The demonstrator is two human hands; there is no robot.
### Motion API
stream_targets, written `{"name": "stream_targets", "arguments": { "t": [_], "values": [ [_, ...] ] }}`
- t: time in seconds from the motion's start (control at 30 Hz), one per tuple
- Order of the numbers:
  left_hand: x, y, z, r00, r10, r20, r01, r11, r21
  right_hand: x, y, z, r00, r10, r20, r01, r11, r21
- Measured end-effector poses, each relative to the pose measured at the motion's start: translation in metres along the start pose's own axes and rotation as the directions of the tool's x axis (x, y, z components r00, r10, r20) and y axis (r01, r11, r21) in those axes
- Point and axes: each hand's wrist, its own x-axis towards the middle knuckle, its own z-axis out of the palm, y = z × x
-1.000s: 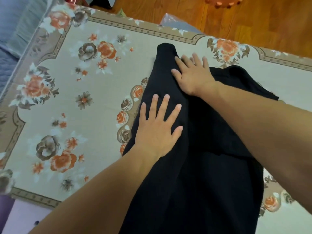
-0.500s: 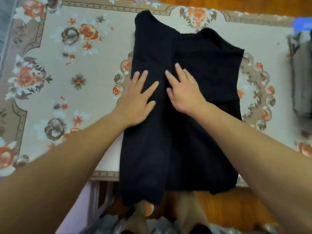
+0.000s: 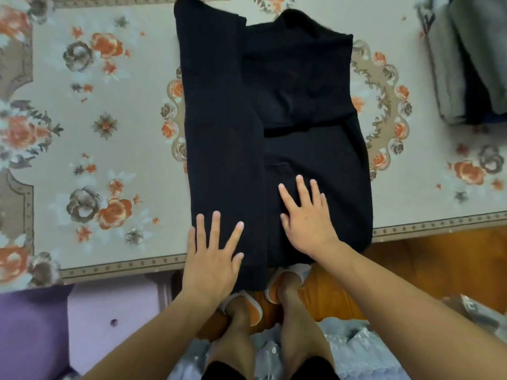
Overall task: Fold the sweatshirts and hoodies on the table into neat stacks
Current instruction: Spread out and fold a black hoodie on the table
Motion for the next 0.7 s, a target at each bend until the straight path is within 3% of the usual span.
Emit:
{"name": "stream_targets", "arguments": {
  "t": [0.1,0.2,0.3,0.47,0.57,0.7],
  "values": [
    [0.014,0.006,-0.044,0.994,0.030,0.105,-0.032,0.999,0.016,-0.001,0.023,-0.033,1.000,0.012,-0.006,-0.010,0.977,0.212],
    [0.053,0.008,-0.094,0.984,0.136,-0.114,-0.144,0.987,-0.066,0.006,0.060,-0.072,0.956,0.256,-0.143,-0.172,0.884,0.434],
    [0.109,0.016,-0.130,0.946,0.119,-0.301,-0.164,0.978,-0.127,0.027,0.109,-0.099,0.890,0.453,-0.048,-0.346,0.741,0.576],
    [0.192,0.039,-0.159,0.982,0.051,-0.184,-0.063,0.996,-0.060,0.066,0.155,-0.122,0.814,0.566,0.128,-0.436,0.450,0.780],
    [0.228,0.051,-0.164,0.986,0.030,-0.162,-0.038,0.998,-0.045,0.094,0.162,-0.126,0.829,0.543,0.136,-0.404,0.412,0.817],
    [0.257,0.060,-0.153,0.999,-0.045,0.014,0.044,0.998,0.047,0.125,0.162,-0.131,0.860,0.487,0.154,-0.395,0.442,0.805]
  ]
}}
